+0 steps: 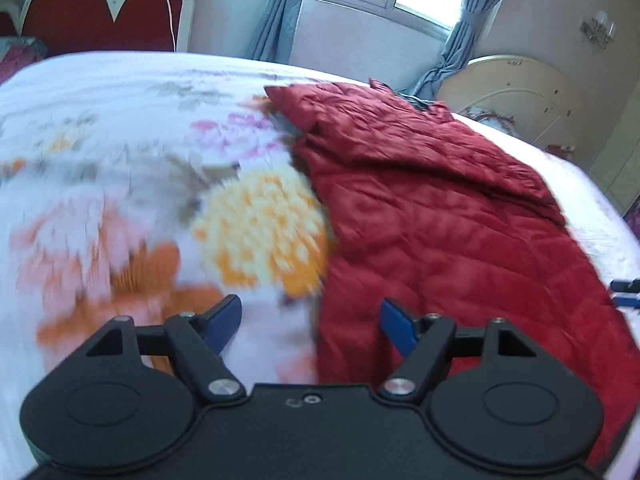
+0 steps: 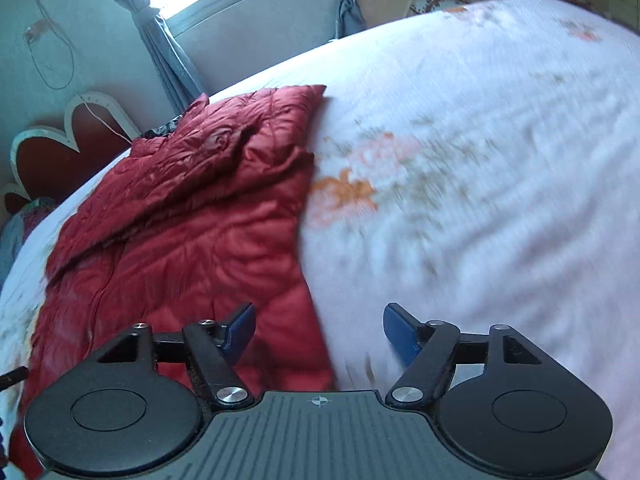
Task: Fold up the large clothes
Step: 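Close both tools on the jacket side edge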
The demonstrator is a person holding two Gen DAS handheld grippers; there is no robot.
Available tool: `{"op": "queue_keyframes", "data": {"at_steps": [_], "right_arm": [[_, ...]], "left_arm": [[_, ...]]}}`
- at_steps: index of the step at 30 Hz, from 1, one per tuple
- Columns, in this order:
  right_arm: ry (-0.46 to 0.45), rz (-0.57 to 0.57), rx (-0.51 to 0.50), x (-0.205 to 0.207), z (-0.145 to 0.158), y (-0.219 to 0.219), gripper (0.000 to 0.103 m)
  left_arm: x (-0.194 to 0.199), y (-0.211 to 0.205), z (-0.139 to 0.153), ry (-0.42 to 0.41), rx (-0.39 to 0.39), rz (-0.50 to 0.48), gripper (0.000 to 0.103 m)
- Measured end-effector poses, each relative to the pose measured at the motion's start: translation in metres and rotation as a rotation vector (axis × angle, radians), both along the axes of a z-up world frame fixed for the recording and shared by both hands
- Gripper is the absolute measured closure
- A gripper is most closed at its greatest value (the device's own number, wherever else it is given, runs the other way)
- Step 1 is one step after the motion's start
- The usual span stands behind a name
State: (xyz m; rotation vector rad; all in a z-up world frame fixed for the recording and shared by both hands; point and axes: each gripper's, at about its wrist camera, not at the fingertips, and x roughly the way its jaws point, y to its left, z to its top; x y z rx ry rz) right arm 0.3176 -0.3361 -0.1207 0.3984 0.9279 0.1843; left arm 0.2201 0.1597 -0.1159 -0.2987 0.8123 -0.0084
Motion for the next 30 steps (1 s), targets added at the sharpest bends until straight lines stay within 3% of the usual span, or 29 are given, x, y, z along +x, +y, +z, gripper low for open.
{"op": "queue_keyframes", "data": {"at_steps": [6, 11, 14, 17, 19, 20, 21, 24, 27, 30], "right_arm": [[0.022, 0.042, 0.14, -0.055, -0.004, -0.026, 0.032], [0.041, 0.052, 0.299, -0.098, -0.01, -0.044, 0.033], [0.066, 0.054, 0.398, -0.114, -0.016, -0.049, 0.049], [0.072, 0.036, 0.454, -0.115, -0.021, -0.05, 0.056], [0.078, 0.021, 0.491, -0.111, -0.024, -0.052, 0.064], [0.086, 0.019, 0.501, -0.107, -0.028, -0.053, 0.078], [0.093, 0.025, 0.509, -0.106, -0.029, -0.053, 0.088], [0.056, 0.044, 0.513, -0.111, -0.024, -0.057, 0.098], [0.017, 0.041, 0.514, -0.119, -0.019, -0.063, 0.099], [0.039, 0.054, 0.476, -0.117, -0.02, -0.065, 0.099]], "left_arm": [[-0.056, -0.006, -0.004, -0.005, -0.141, 0.072, 0.036], [-0.101, -0.002, -0.014, -0.033, -0.353, 0.15, 0.036], [-0.114, -0.003, -0.023, -0.057, -0.457, 0.179, 0.036], [-0.109, -0.002, -0.028, -0.073, -0.513, 0.195, 0.038], [-0.101, -0.003, -0.03, -0.056, -0.522, 0.192, 0.061], [-0.096, -0.005, -0.03, -0.04, -0.502, 0.185, 0.069], [-0.096, -0.007, -0.032, -0.026, -0.486, 0.183, 0.091], [-0.104, -0.014, -0.031, -0.055, -0.493, 0.199, 0.098], [-0.118, -0.025, -0.027, -0.081, -0.469, 0.205, 0.099], [-0.119, -0.029, -0.034, -0.058, -0.469, 0.219, 0.099]]}}
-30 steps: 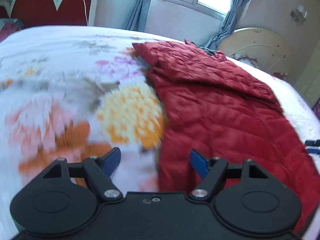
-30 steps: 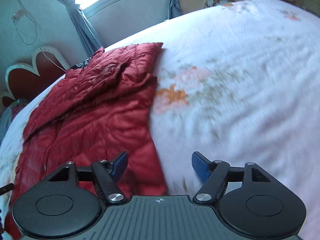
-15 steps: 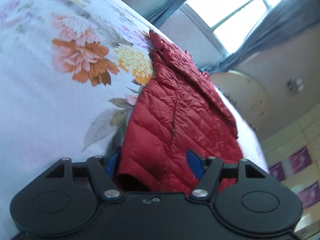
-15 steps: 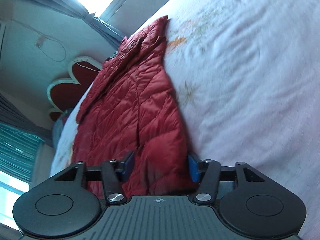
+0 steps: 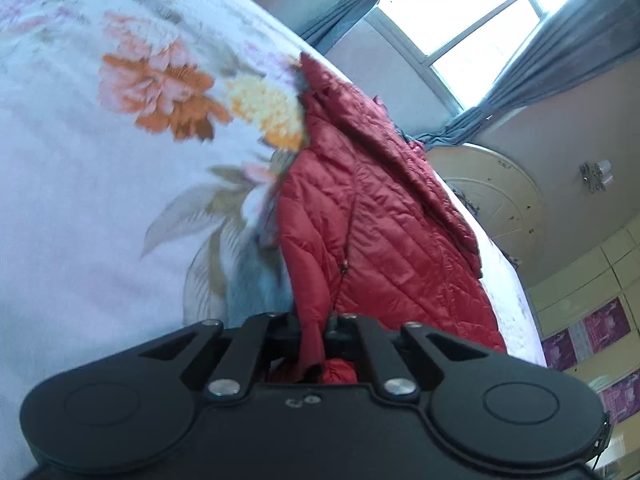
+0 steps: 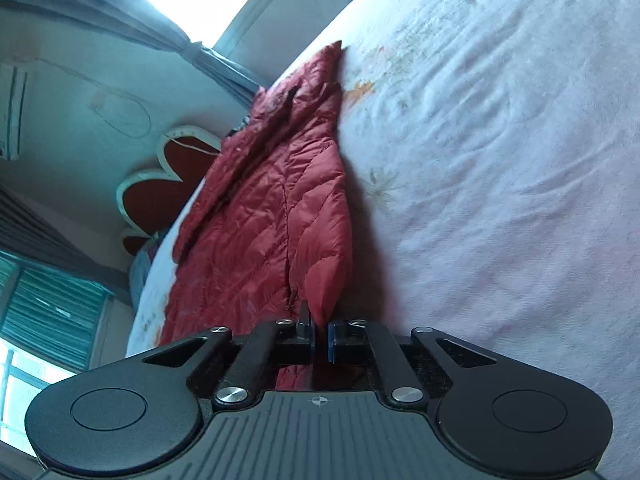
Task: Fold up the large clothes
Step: 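Close both tools on the jacket side edge, then lift the jacket side with both tools and fold it over the other half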
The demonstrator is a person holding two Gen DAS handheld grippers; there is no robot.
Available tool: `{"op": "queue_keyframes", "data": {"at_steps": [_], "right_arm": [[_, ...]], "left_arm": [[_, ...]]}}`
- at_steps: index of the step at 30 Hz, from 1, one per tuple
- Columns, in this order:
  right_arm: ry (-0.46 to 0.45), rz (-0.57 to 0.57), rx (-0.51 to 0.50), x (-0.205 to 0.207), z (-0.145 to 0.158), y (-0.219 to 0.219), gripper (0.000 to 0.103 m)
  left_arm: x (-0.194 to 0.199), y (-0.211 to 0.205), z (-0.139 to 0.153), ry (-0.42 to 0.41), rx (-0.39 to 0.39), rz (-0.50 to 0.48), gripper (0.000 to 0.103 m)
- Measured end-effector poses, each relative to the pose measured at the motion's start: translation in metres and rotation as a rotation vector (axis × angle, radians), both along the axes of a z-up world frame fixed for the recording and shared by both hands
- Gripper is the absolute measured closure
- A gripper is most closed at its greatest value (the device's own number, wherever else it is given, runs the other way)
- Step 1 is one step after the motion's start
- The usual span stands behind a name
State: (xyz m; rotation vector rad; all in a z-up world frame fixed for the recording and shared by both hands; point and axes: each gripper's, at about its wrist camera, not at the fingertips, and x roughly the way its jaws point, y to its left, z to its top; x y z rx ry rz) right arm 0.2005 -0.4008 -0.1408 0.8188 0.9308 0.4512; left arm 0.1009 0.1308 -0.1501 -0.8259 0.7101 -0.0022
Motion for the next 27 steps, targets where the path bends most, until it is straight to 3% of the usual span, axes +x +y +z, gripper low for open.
{"op": "queue_keyframes", "data": {"at_steps": [6, 12, 16, 20, 24, 27], "right_arm": [[-0.101, -0.002, 0.003, 0.014, 0.039, -0.002, 0.099], [-0.242, -0.011, -0.006, 0.067, 0.093, 0.007, 0.099], [-0.312, -0.011, -0.031, 0.122, 0.128, 0.022, 0.099], [-0.321, -0.03, -0.029, 0.192, 0.146, 0.032, 0.099], [-0.286, -0.062, -0.032, 0.27, 0.14, 0.041, 0.099], [-0.228, -0.084, -0.038, 0.333, 0.119, 0.045, 0.098]], "left_arm": [[-0.005, -0.001, 0.038, -0.126, -0.028, 0.036, 0.099], [0.033, 0.011, 0.084, -0.263, -0.029, 0.101, 0.099], [0.089, 0.015, 0.106, -0.318, -0.018, 0.099, 0.099], [0.163, 0.017, 0.12, -0.326, -0.004, 0.084, 0.099], [0.244, 0.02, 0.119, -0.298, 0.01, 0.052, 0.099], [0.3, 0.026, 0.1, -0.23, 0.018, 0.039, 0.099]]}}
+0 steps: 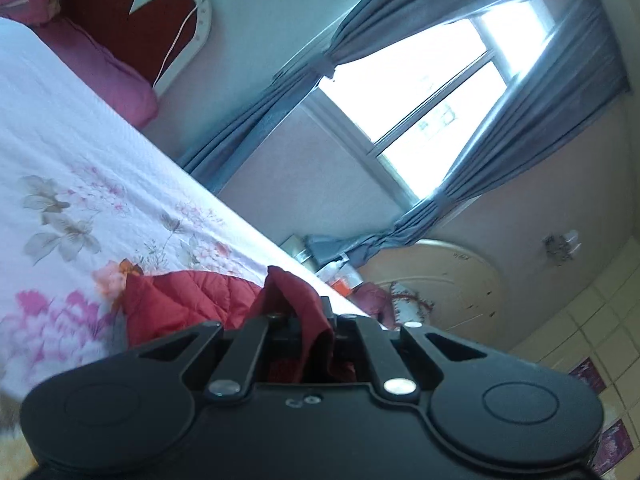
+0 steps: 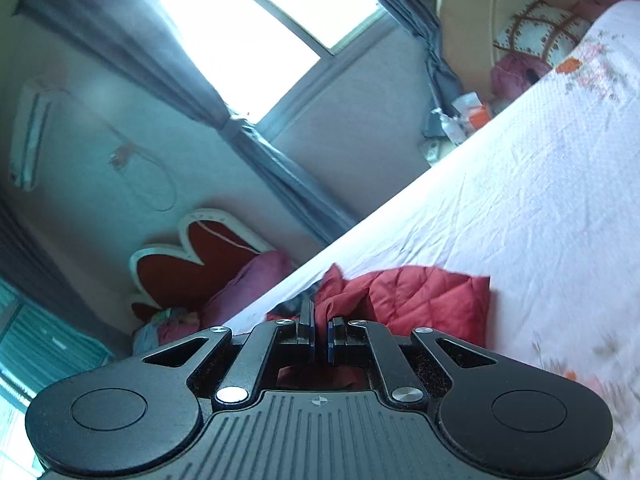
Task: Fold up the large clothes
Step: 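Lift the jacket side with both tools and fold it over the other half, then open both tools to release the folded jacket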
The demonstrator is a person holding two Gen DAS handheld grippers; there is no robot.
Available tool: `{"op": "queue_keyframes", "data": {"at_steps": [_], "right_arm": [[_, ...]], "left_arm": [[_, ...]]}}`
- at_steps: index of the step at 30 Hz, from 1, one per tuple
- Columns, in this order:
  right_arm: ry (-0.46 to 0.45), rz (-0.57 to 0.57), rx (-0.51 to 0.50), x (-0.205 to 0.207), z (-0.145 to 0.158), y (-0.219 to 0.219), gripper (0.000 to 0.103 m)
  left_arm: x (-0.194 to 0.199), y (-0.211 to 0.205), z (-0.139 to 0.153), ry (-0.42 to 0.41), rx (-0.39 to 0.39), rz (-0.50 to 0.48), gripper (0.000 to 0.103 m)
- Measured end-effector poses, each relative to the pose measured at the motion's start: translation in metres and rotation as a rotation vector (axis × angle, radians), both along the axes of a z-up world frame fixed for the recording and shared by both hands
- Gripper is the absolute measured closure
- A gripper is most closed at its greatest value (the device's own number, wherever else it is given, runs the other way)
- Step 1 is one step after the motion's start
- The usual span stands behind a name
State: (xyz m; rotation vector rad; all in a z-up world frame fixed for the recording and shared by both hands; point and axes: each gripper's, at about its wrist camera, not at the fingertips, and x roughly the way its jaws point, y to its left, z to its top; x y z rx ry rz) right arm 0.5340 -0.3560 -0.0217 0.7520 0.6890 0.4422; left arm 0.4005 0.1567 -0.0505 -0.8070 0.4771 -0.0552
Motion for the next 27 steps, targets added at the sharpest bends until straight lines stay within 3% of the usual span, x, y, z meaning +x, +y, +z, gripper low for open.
{"op": "queue_keyframes", "data": {"at_steps": [2, 3, 4, 5, 6, 7, 8, 9, 11, 15, 17, 19, 21, 22, 27], "right_arm": [[0.034, 0.0, -0.008, 0.037, -0.017, 0.002, 0.098], [0.044, -0.003, -0.025, 0.053, -0.024, 0.003, 0.092], [0.063, -0.016, -0.054, 0.066, -0.032, 0.004, 0.079], [0.074, -0.056, -0.092, 0.076, -0.036, 0.004, 0.029], [0.031, -0.114, -0.141, 0.076, -0.041, 0.001, 0.006], [-0.022, -0.117, -0.168, 0.078, -0.043, 0.002, 0.006], [-0.007, -0.092, -0.185, 0.086, -0.047, 0.003, 0.007], [0.011, -0.068, -0.196, 0.091, -0.054, 0.005, 0.019], [0.045, -0.024, -0.252, 0.102, -0.069, 0.012, 0.027], [0.114, 0.036, -0.36, 0.119, -0.103, 0.029, 0.028], [0.152, 0.069, -0.393, 0.125, -0.119, 0.038, 0.028], [0.147, 0.109, -0.445, 0.128, -0.127, 0.048, 0.059], [0.114, 0.123, -0.472, 0.126, -0.124, 0.055, 0.095], [0.076, 0.117, -0.486, 0.124, -0.12, 0.057, 0.098], [-0.141, 0.063, -0.546, 0.11, -0.08, 0.069, 0.098]], "left_arm": [[0.029, 0.004, -0.018, 0.024, 0.027, -0.015, 0.096], [0.041, 0.006, -0.025, 0.039, 0.047, -0.018, 0.084], [0.051, 0.009, -0.031, 0.056, 0.062, -0.003, 0.058], [0.057, 0.012, -0.036, 0.071, 0.073, 0.028, 0.036], [0.059, 0.016, -0.04, 0.071, 0.095, 0.07, 0.004], [0.061, 0.02, -0.044, 0.053, 0.115, 0.084, 0.008], [0.065, 0.023, -0.049, 0.06, 0.125, 0.057, 0.01], [0.072, 0.025, -0.057, 0.097, 0.138, 0.024, 0.016], [0.084, 0.023, -0.072, 0.158, 0.181, -0.042, 0.021], [0.11, 0.013, -0.099, 0.298, 0.268, -0.178, 0.033], [0.119, 0.006, -0.106, 0.327, 0.32, -0.218, 0.038], [0.121, 0.0, -0.104, 0.313, 0.35, -0.24, 0.076], [0.121, -0.002, -0.096, 0.282, 0.377, -0.237, 0.092], [0.118, -0.004, -0.089, 0.256, 0.405, -0.233, 0.097], [0.092, -0.014, -0.042, -0.005, 0.479, -0.166, 0.098]]}}
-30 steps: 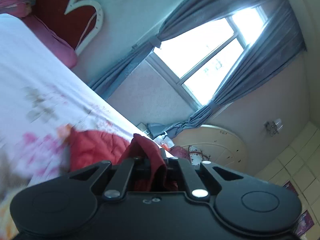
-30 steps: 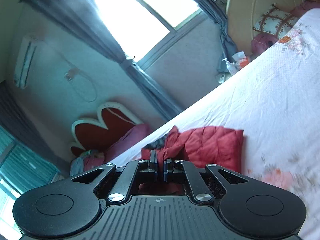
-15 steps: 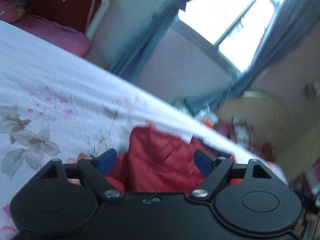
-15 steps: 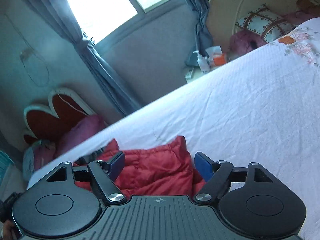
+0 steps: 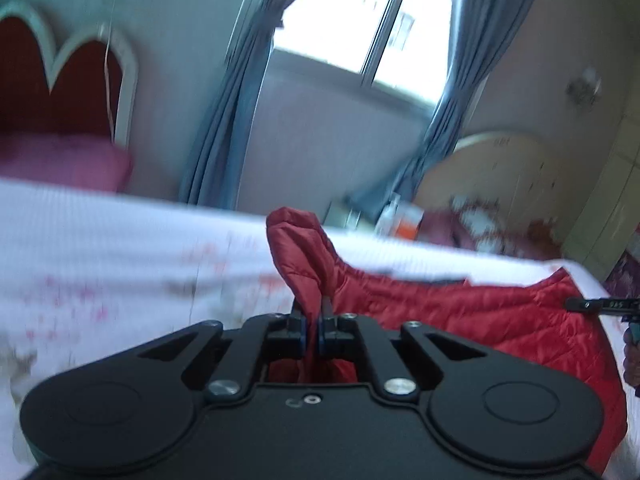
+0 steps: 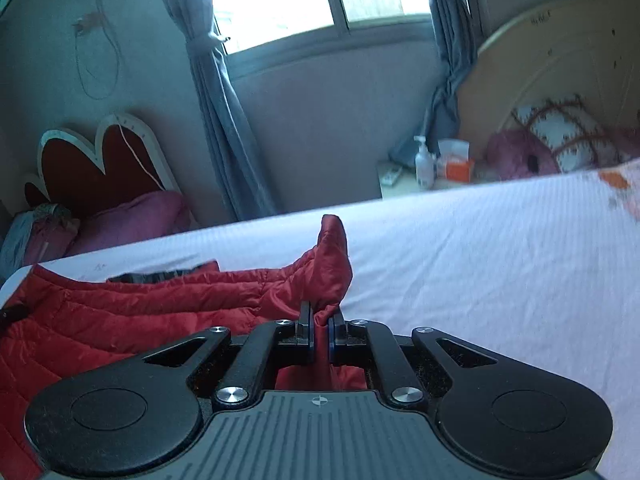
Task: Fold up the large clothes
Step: 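Open both tools to release the folded jacket, then move both open tools to the hem end of the folded red jacket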
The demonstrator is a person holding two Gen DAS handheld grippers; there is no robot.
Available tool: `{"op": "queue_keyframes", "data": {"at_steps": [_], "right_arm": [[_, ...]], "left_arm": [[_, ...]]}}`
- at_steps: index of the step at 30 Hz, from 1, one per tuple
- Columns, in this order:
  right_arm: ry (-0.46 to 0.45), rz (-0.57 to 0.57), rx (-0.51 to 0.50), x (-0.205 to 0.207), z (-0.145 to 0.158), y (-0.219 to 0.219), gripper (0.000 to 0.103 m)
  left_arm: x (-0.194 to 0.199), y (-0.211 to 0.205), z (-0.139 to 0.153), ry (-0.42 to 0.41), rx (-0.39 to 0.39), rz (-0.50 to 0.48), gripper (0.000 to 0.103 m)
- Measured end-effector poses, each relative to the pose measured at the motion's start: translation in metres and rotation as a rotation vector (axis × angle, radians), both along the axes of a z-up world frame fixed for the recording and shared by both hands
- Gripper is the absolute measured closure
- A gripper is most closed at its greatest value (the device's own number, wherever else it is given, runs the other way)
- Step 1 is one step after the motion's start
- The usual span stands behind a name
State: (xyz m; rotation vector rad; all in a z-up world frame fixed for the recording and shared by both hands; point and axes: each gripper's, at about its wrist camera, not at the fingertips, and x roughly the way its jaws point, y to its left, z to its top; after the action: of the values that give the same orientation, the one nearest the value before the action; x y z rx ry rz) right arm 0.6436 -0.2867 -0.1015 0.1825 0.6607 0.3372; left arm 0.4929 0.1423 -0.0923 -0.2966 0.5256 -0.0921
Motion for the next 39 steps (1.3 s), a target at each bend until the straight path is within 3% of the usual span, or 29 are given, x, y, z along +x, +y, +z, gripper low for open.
{"op": "queue_keyframes", "data": {"at_steps": [2, 4, 8, 10, 14, 15, 16, 17, 18, 19, 20, 21, 23, 26, 29, 32, 34, 36, 39], "right_arm": [[-0.054, -0.014, -0.023, 0.004, 0.004, 0.007, 0.098], [-0.044, -0.044, -0.06, 0.013, -0.007, 0.013, 0.098], [0.199, -0.079, -0.136, 0.043, -0.068, 0.019, 0.098], [0.165, -0.096, -0.122, 0.038, -0.077, 0.017, 0.098], [0.176, -0.1, -0.115, 0.04, -0.077, 0.014, 0.097], [0.182, -0.103, -0.117, 0.041, -0.075, 0.013, 0.092], [0.184, -0.118, -0.128, 0.041, -0.071, 0.013, 0.079], [0.156, -0.16, -0.161, 0.031, -0.059, 0.012, 0.033], [0.077, -0.18, -0.168, 0.017, -0.043, 0.011, 0.013], [0.018, -0.153, -0.151, 0.004, -0.032, 0.011, 0.014], [0.022, -0.116, -0.131, -0.006, -0.02, 0.014, 0.014], [0.028, -0.081, -0.113, -0.016, -0.013, 0.02, 0.025], [0.021, 0.03, -0.084, -0.041, -0.001, 0.049, 0.031], [0.002, 0.199, -0.099, -0.071, -0.005, 0.109, 0.031], [0.021, 0.323, -0.178, -0.083, -0.031, 0.161, 0.031], [0.016, 0.301, -0.25, -0.078, -0.054, 0.164, 0.031], [0.03, 0.212, -0.249, -0.072, -0.056, 0.138, 0.031], [0.032, 0.068, -0.31, -0.066, -0.063, 0.098, 0.031], [0.112, 0.004, -0.22, -0.055, -0.071, 0.056, 0.031]], "left_arm": [[0.006, -0.006, 0.007, -0.036, 0.054, 0.018, 0.098], [0.024, -0.011, -0.003, 0.014, 0.098, 0.027, 0.098], [0.064, -0.014, -0.057, 0.226, 0.114, 0.038, 0.098], [0.064, -0.015, -0.07, 0.224, 0.107, 0.045, 0.098], [0.061, -0.013, -0.068, 0.225, 0.101, 0.043, 0.095], [0.061, -0.01, -0.066, 0.23, 0.085, 0.054, 0.08], [0.058, -0.005, -0.062, 0.231, 0.094, 0.088, 0.049], [0.051, -0.002, -0.054, 0.215, 0.116, 0.134, 0.036], [0.04, -0.002, -0.044, 0.166, 0.137, 0.164, 0.027], [0.027, -0.005, -0.034, 0.122, 0.15, 0.16, 0.03], [0.016, -0.012, -0.021, 0.113, 0.164, 0.141, 0.032], [0.005, -0.025, -0.011, 0.108, 0.179, 0.111, 0.034], [-0.015, -0.061, 0.001, 0.077, 0.193, 0.01, 0.034], [-0.033, -0.127, -0.003, 0.064, 0.245, -0.119, 0.032], [-0.025, -0.159, -0.026, 0.11, 0.242, -0.174, 0.037], [-0.018, -0.148, -0.043, 0.124, 0.267, -0.138, 0.035], [-0.025, -0.123, -0.045, 0.119, 0.308, -0.096, 0.035], [-0.035, -0.095, -0.049, 0.132, 0.32, -0.041, 0.035], [-0.035, -0.073, -0.048, 0.164, 0.258, -0.022, 0.035]]}}
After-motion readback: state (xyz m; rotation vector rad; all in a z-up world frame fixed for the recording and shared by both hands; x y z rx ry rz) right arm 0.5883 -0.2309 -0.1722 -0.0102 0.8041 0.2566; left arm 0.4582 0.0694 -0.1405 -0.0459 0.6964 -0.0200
